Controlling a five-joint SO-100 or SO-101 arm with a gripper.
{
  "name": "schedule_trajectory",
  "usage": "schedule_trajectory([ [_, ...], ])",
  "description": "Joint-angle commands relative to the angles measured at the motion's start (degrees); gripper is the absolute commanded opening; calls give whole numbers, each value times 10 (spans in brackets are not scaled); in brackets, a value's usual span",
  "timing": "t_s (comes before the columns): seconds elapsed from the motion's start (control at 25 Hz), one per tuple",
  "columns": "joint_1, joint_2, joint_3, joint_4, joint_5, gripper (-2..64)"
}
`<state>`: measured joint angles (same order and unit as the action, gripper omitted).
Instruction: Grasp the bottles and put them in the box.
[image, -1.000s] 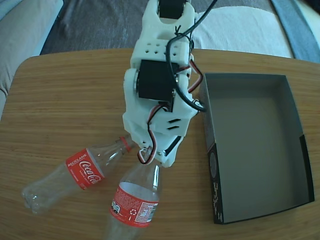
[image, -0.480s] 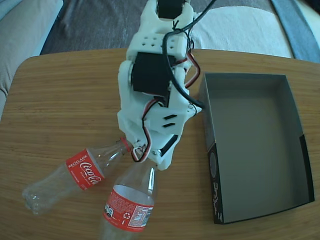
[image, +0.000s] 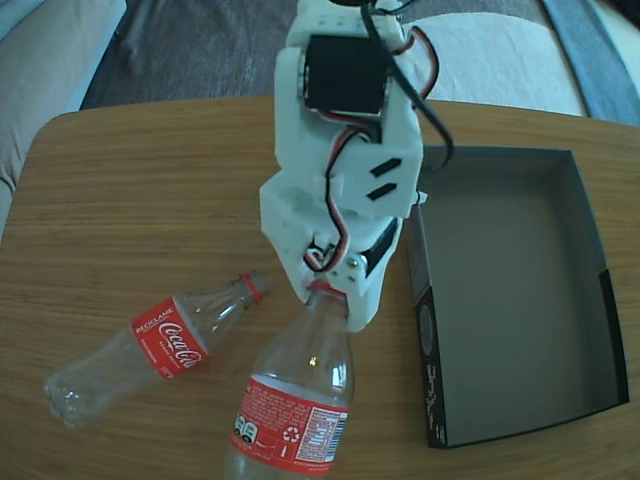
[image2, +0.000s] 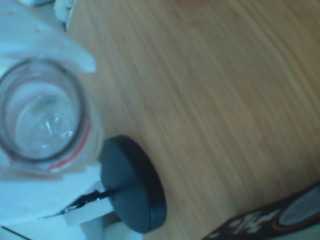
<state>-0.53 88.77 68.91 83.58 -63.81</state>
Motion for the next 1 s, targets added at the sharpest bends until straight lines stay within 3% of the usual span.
schedule_trajectory([
  [0.0,-26,62,-39,40,-3,-3],
  [0.28,-112,127,-33,146,5,-3],
  [0.6,-152,192,-30,147,21,-3],
  [0.96,-265,240,25,147,23,-3],
])
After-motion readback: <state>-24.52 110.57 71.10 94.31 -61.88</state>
